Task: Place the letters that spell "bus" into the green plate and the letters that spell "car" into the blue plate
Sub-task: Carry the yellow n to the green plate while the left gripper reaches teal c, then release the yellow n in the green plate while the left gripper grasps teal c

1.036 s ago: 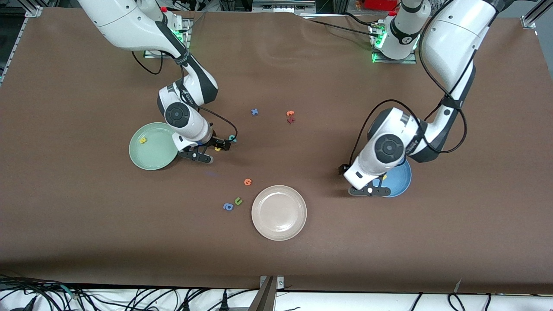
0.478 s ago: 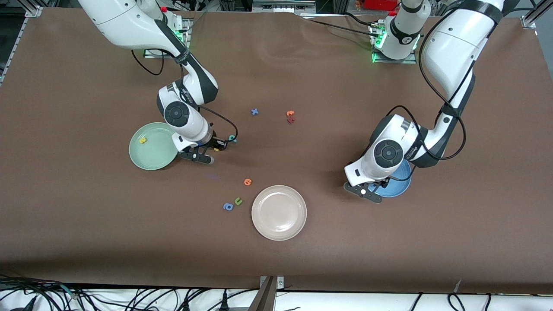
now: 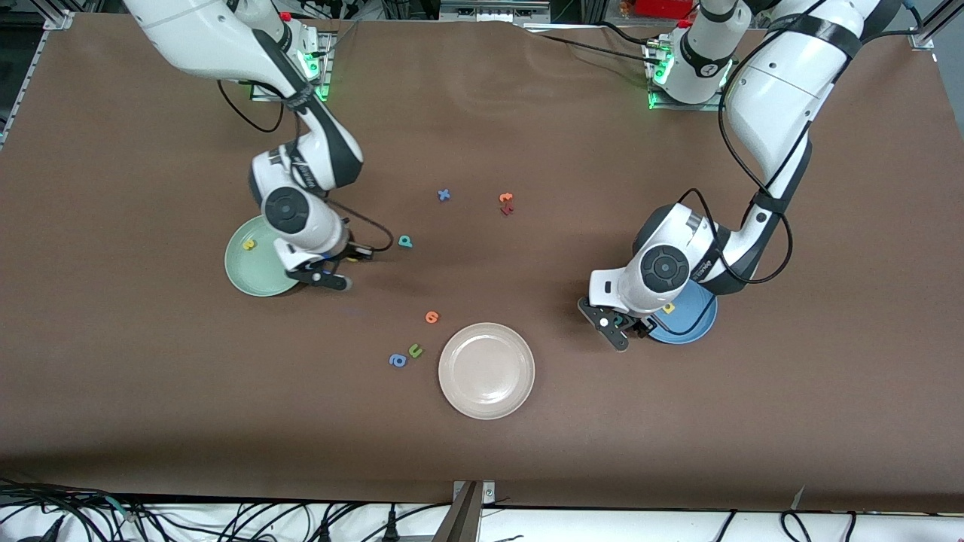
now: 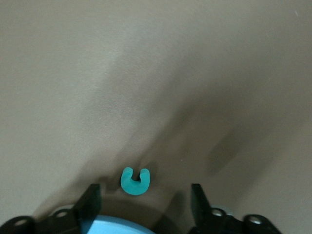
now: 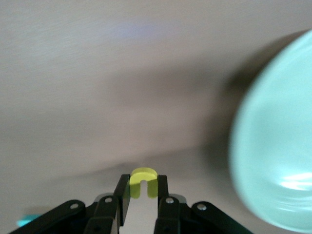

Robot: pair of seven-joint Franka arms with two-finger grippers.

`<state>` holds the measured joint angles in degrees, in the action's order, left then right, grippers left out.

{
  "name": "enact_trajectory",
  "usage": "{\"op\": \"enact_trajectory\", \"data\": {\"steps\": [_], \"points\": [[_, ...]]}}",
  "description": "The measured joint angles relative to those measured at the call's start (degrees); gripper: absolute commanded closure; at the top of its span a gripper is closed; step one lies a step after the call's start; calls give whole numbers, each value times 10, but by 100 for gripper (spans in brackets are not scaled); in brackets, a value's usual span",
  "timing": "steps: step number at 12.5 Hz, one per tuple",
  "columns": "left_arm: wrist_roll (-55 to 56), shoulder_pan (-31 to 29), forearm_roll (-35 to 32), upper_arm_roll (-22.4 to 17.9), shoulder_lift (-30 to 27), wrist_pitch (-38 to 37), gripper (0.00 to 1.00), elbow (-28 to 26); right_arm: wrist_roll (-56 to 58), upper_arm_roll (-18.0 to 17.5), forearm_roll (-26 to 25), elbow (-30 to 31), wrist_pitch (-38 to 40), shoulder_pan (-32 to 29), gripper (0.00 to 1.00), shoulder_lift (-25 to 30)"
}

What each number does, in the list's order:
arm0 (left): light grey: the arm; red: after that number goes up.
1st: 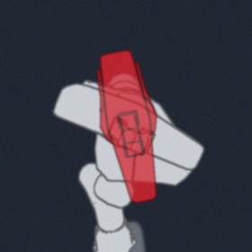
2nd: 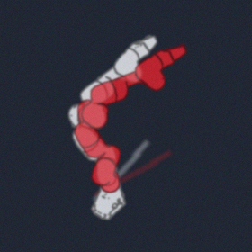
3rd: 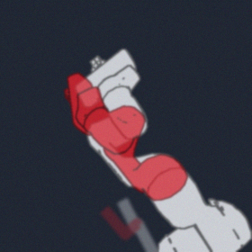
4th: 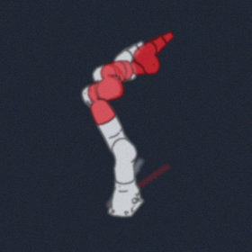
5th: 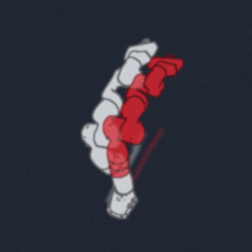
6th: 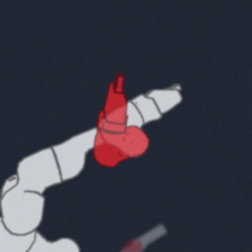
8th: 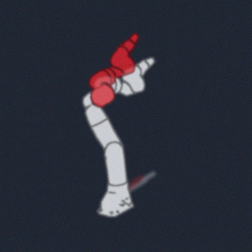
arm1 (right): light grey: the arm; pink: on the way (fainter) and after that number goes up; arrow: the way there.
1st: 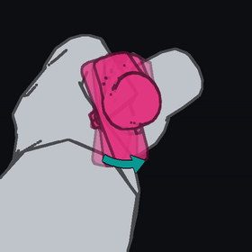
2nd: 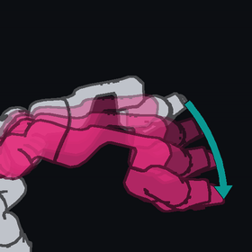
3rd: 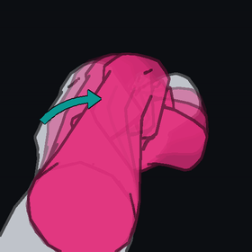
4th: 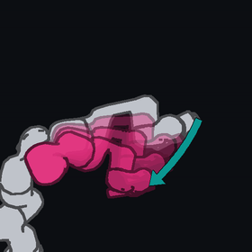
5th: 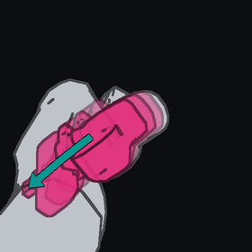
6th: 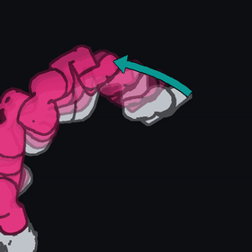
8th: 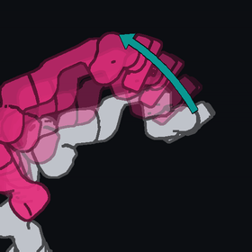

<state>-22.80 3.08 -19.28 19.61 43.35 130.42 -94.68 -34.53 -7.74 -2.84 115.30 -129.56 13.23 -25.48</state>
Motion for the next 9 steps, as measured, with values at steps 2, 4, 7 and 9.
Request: {"op": "enact_trajectory", "data": {"steps": [2, 4, 7, 9], "points": [[-37, -2, 0, -1, 2, 0, 53, 0, 43, 39, 0, -3, 69, -3, 87, 34], [-46, -2, 0, -1, 2, 0, 73, 0, 92, 80, 0, -1, 97, -4, 87, 47], [-48, -2, 0, -1, 2, 0, 66, 0, 157, 127, 0, 38, 51, -6, 77, 35], [-49, -2, 0, -1, 3, 0, 58, 0, 166, 132, 0, 61, 23, -6, 1, 26]]}}
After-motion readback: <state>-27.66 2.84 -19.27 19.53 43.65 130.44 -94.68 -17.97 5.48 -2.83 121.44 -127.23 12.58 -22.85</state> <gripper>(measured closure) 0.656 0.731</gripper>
